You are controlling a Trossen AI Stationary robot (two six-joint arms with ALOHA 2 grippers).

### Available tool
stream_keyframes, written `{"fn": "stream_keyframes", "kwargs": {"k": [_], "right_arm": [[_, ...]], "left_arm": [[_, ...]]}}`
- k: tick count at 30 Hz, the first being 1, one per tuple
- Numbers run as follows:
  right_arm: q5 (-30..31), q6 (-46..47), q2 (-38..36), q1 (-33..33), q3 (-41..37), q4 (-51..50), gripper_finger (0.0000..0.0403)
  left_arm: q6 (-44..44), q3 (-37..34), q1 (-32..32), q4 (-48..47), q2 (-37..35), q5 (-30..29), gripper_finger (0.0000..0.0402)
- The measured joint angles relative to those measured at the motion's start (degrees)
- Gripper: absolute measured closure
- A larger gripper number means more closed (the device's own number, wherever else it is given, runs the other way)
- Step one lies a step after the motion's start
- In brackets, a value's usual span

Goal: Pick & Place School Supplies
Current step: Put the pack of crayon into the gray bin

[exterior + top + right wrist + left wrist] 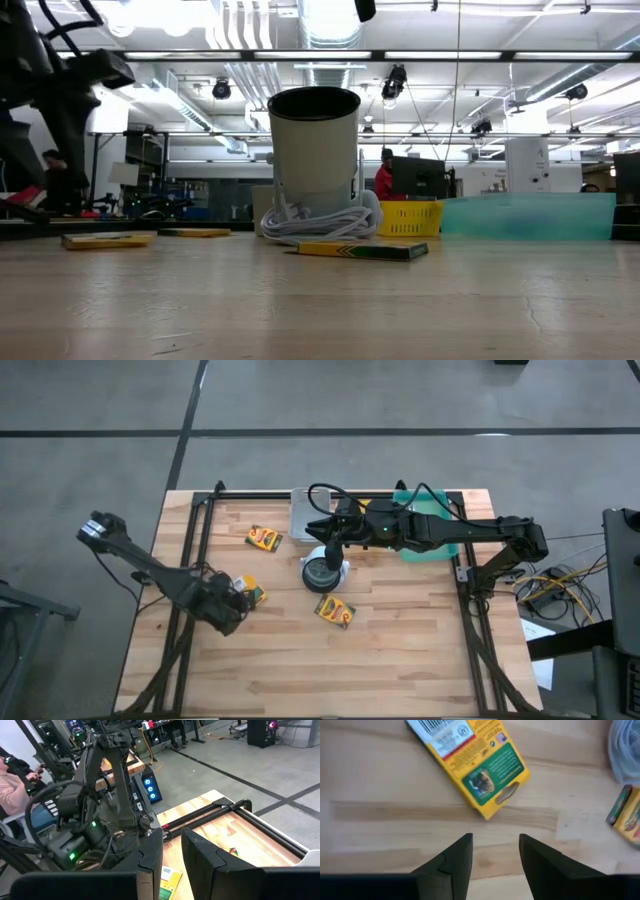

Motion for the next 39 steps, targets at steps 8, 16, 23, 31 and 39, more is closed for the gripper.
{"fn": "stream_keyframes", "kwargs": {"k": [8, 16, 23, 31, 39], "right_arm": [[0.0, 0.0, 0.0, 0.0, 0.0, 0.0, 0.0335], [0.0, 0.0, 0.0, 0.0, 0.0, 0.0, 0.0335], [0.0, 0.0, 0.0, 0.0, 0.0, 0.0, 0.0335], [0.0, 0.0, 0.0, 0.0, 0.0, 0.0, 0.0335], [0.0, 0.0, 0.0, 0.0, 0.0, 0.0, 0.0335]], "left_arm": [[-12.8, 0.5, -0.3, 5.5, 8.0, -0.9, 0.0236], [-18.1, 0.8, -0.4, 8.7, 11.5, -3.6, 0.0241], [-19.8, 0.7, -0.7, 10.3, 14.6, -3.8, 0.0255], [-19.4, 0.7, -1.8, 10.9, 15.9, -3.1, 0.0257], [-11.4, 0.7, -3.6, 9.0, 15.8, -8.7, 0.0257]]}}
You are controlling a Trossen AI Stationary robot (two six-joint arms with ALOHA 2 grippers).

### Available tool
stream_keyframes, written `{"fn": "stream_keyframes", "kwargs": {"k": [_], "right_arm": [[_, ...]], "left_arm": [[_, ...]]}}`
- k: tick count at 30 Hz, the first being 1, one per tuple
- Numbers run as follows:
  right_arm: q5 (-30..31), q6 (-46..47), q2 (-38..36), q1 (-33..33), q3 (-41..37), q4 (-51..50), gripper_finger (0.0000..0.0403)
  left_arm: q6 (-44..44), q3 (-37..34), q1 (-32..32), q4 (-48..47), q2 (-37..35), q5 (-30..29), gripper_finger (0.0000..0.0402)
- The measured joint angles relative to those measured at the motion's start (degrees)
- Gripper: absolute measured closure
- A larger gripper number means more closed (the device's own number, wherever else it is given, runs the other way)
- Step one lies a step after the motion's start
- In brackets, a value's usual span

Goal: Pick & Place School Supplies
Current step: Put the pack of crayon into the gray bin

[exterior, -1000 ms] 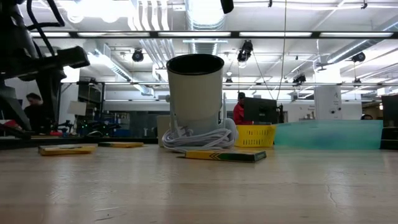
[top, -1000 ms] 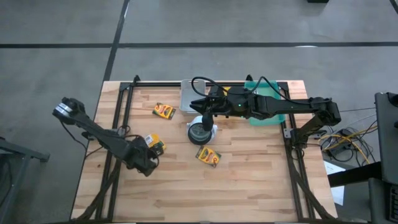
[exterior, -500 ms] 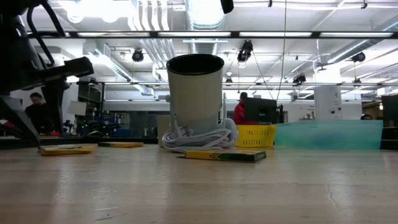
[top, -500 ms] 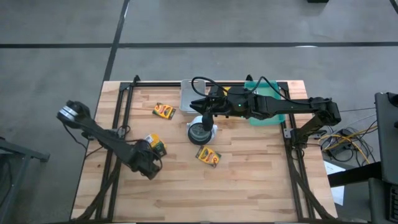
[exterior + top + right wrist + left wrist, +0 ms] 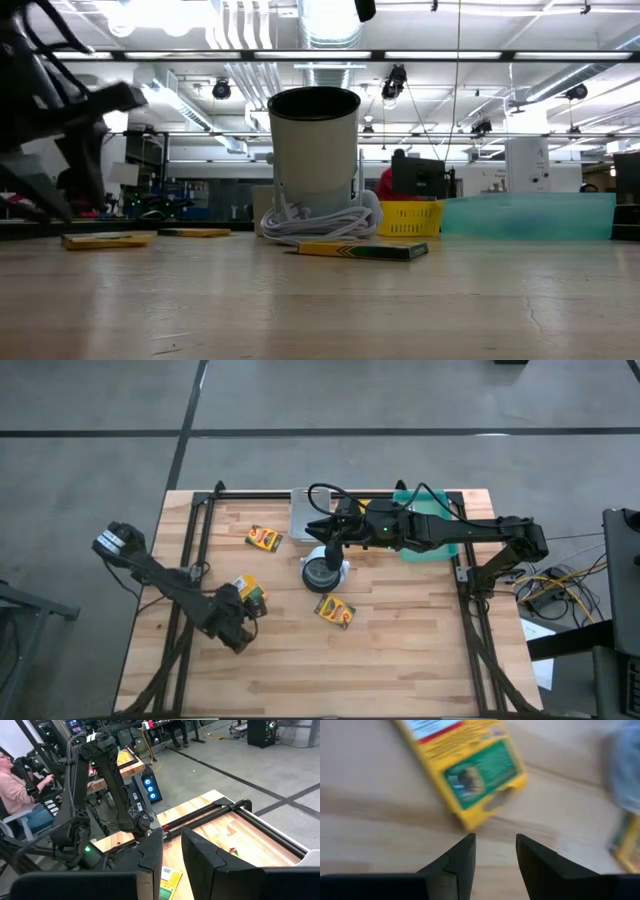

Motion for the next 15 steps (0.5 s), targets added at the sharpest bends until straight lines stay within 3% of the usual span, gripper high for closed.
{"fn": "stream_keyframes", "kwargs": {"k": [5, 9, 15], "right_arm": [[0.0, 0.0, 0.0, 0.0, 0.0, 0.0, 0.0335], [0.0, 0.0, 0.0, 0.0, 0.0, 0.0, 0.0335], [0.0, 0.0, 0.0, 0.0, 0.0, 0.0, 0.0335]], "left_arm": [[-4.9, 0.0, -6.2, 0.2, 0.0, -9.1, 0.0256], [-15.4, -0.9, -11.1, -3.7, -0.1, -12.5, 0.0250], [-19.5, -3.3, -14.6, -1.0, -0.5, -18.0, 0.0220]]}}
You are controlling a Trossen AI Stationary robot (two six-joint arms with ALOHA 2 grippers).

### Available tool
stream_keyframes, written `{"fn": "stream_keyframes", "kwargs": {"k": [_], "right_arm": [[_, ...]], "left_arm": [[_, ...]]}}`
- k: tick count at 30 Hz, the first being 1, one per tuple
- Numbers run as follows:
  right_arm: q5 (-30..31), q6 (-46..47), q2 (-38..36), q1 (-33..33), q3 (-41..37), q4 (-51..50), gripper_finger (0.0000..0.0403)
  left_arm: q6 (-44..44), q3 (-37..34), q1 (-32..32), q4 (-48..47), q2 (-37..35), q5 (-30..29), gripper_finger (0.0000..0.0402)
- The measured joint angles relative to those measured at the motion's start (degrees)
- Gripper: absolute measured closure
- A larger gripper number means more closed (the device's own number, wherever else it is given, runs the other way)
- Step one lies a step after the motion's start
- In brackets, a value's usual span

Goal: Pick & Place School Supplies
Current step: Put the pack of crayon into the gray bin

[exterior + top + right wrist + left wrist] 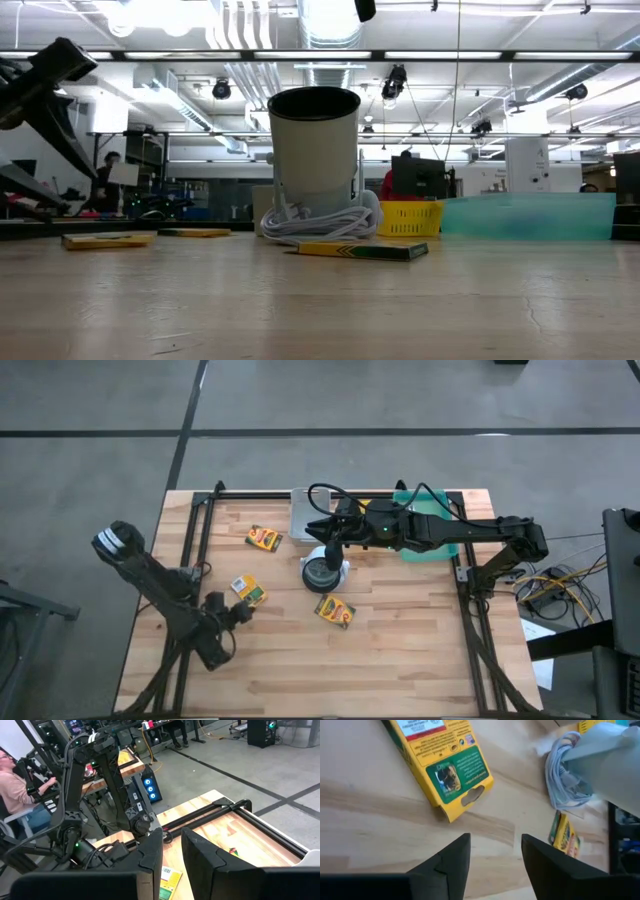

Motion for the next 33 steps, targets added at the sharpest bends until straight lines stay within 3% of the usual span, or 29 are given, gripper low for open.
{"fn": "stream_keyframes", "kwargs": {"k": [12, 33], "right_arm": [[0.0, 0.0, 0.0, 0.0, 0.0, 0.0, 0.0335], [0.0, 0.0, 0.0, 0.0, 0.0, 0.0, 0.0335]], "left_arm": [[-0.7, -8.9, -1.4, 17.9, -0.1, -2.9, 0.0216], [0.7, -10.6, 1.7, 18.7, -0.3, 4.1, 0.0218]]}}
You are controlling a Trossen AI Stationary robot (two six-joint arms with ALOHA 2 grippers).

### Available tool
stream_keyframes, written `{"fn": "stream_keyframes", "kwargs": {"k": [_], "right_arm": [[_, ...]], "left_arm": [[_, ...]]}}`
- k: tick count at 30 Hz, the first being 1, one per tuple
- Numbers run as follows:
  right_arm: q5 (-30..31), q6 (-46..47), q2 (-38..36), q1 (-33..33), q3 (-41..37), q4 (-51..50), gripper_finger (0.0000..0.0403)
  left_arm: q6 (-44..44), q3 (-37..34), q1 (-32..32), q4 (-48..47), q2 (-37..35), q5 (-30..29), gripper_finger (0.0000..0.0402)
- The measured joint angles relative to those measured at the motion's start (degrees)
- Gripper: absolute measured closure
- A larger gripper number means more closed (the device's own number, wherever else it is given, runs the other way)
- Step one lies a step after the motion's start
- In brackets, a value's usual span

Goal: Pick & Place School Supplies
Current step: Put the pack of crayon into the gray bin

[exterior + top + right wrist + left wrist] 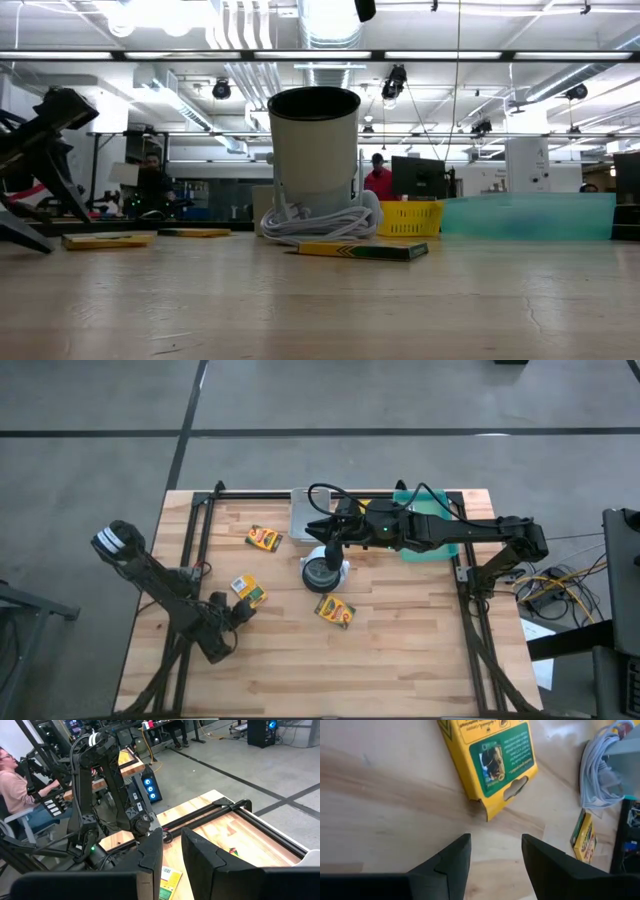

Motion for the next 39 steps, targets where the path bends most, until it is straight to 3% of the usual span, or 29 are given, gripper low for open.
{"fn": "stream_keyframes", "kwargs": {"k": [26, 39], "right_arm": [[0.0, 0.0, 0.0, 0.0, 0.0, 0.0, 0.0335], [0.0, 0.0, 0.0, 0.0, 0.0, 0.0, 0.0335]], "left_arm": [[4.9, -0.1, 8.7, -0.2, -0.1, 3.4, 0.0220], [4.6, -0.1, 9.4, -1.3, 0.1, 5.1, 0.0274]]}}
